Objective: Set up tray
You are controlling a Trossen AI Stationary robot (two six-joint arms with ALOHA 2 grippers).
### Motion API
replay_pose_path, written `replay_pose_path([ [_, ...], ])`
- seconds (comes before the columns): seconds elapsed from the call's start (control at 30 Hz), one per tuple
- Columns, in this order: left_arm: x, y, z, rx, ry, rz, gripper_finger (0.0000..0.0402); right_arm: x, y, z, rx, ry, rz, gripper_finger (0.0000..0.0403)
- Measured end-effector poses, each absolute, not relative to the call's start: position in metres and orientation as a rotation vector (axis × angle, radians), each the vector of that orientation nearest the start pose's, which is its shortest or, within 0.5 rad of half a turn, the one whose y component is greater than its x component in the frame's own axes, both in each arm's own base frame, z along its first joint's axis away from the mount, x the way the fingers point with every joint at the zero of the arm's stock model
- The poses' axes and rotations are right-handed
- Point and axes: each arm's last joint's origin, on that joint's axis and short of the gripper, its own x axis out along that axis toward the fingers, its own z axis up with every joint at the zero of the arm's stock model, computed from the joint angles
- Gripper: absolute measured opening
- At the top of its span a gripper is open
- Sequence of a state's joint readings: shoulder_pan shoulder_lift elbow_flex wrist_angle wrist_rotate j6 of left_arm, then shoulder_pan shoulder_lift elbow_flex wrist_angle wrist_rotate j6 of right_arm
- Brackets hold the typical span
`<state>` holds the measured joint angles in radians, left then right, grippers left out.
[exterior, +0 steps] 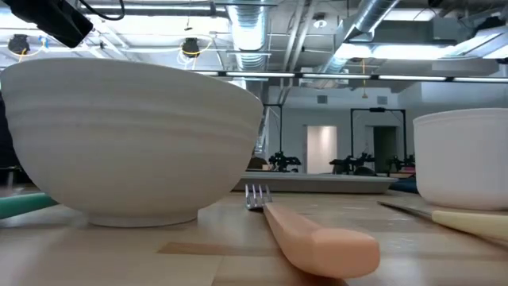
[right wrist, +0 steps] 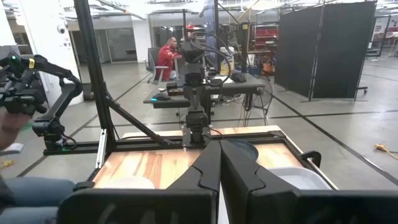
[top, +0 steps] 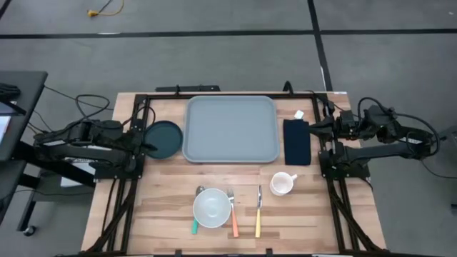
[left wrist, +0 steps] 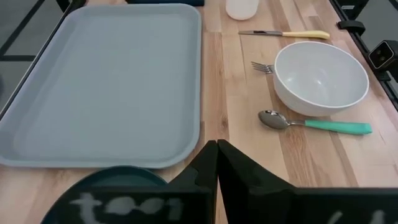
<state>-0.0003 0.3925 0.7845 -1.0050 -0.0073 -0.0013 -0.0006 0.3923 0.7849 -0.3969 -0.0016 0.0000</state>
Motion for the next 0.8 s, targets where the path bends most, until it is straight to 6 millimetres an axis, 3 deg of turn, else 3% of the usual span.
replay_pose_path([
  [0.27,0.059,0.000,0.298,0.008,0.604,0.006,0.0000,0.076,0.000,0.353,0.000,0.005,0.001,0.0000],
  [0.37,0.072,0.001,0.303,0.038,0.454,0.029,0.0000,0.076,0.000,0.353,0.000,0.005,0.001,0.0000],
  [0.53,0.096,0.001,0.319,-0.166,0.109,0.047,0.0000,0.076,0.000,0.353,0.000,0.005,0.001,0.0000],
  [0.67,0.105,0.001,0.335,-0.254,-0.060,0.031,0.0000,0.076,0.000,0.353,0.000,0.005,0.001,0.0000],
  [0.8,0.109,0.001,0.340,-0.240,-0.112,0.029,0.0000,0.076,0.000,0.353,-0.020,0.005,0.001,0.0000],
])
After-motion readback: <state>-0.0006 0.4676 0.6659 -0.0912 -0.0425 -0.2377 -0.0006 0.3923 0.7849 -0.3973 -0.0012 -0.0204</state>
